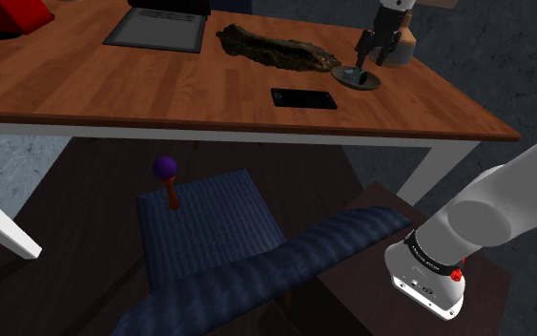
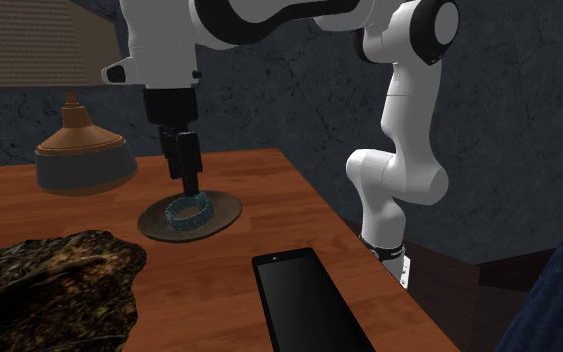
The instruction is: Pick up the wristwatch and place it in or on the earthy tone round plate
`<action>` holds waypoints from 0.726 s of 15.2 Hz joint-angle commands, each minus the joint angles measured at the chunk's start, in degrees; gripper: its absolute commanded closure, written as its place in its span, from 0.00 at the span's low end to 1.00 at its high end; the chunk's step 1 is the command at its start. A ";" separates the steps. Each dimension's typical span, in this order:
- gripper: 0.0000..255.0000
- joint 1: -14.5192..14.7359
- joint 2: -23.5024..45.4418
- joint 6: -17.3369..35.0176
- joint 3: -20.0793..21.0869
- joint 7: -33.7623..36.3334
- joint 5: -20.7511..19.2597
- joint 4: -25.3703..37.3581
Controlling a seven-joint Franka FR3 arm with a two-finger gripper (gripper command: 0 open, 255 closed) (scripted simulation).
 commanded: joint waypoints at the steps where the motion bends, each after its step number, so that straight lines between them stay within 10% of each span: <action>1: 0.00 0.02 0.28 -2.83 0.00 -0.13 0.10 3.07; 11: 0.00 0.06 0.68 -6.30 0.02 -0.22 0.22 6.94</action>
